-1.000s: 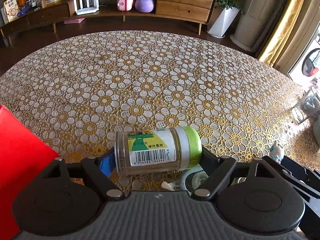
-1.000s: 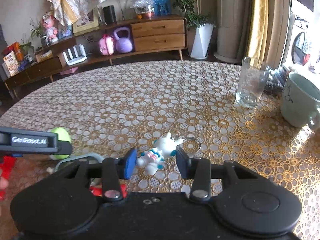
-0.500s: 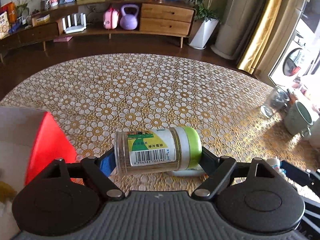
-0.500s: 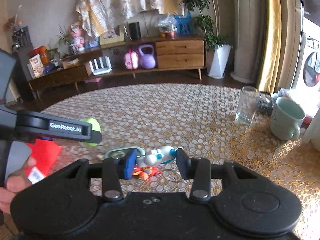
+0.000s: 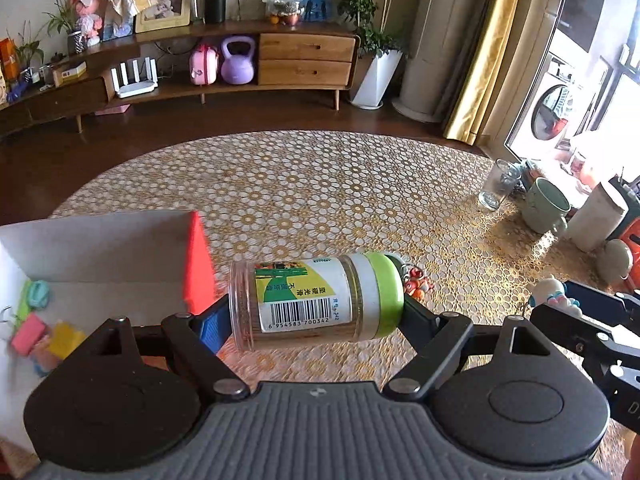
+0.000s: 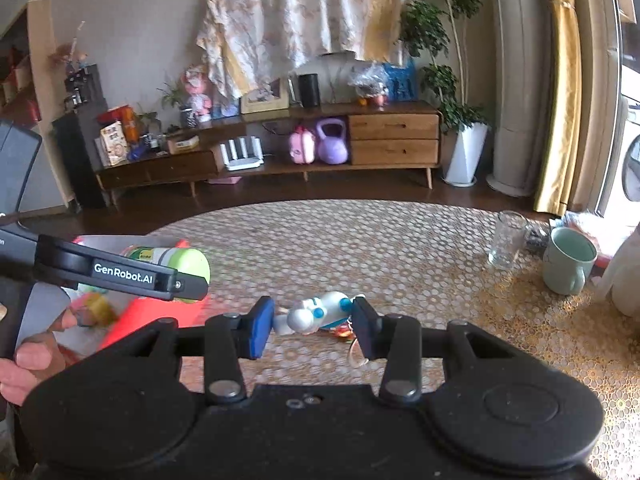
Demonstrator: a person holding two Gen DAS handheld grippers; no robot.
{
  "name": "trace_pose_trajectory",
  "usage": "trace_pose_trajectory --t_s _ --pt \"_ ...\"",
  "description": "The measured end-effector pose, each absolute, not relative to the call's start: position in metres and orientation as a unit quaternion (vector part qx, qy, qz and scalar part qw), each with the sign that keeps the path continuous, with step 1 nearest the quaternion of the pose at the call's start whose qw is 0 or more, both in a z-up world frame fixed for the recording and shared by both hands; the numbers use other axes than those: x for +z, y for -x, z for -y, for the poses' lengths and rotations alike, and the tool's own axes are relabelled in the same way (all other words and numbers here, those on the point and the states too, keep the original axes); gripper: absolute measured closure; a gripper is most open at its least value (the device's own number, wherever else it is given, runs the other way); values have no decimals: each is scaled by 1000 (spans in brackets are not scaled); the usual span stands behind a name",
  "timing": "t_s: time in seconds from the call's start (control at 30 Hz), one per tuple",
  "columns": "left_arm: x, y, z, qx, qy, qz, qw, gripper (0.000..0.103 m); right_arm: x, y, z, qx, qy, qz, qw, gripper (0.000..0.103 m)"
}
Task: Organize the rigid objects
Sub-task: 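Carry green-capped jar and white figurine over red box with both tools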
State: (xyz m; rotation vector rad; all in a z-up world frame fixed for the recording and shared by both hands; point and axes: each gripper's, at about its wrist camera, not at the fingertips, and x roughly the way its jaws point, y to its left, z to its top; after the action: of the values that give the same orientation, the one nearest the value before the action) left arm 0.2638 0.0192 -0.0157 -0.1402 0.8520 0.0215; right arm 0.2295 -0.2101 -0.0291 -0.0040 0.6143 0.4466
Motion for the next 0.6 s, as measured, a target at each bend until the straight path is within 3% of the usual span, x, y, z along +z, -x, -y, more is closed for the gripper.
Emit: trace_pose_trajectory --t_s 0.6 --pt "15 -190 -116 39 66 -393 916 18 6 -191 104 296 49 -272 914 61"
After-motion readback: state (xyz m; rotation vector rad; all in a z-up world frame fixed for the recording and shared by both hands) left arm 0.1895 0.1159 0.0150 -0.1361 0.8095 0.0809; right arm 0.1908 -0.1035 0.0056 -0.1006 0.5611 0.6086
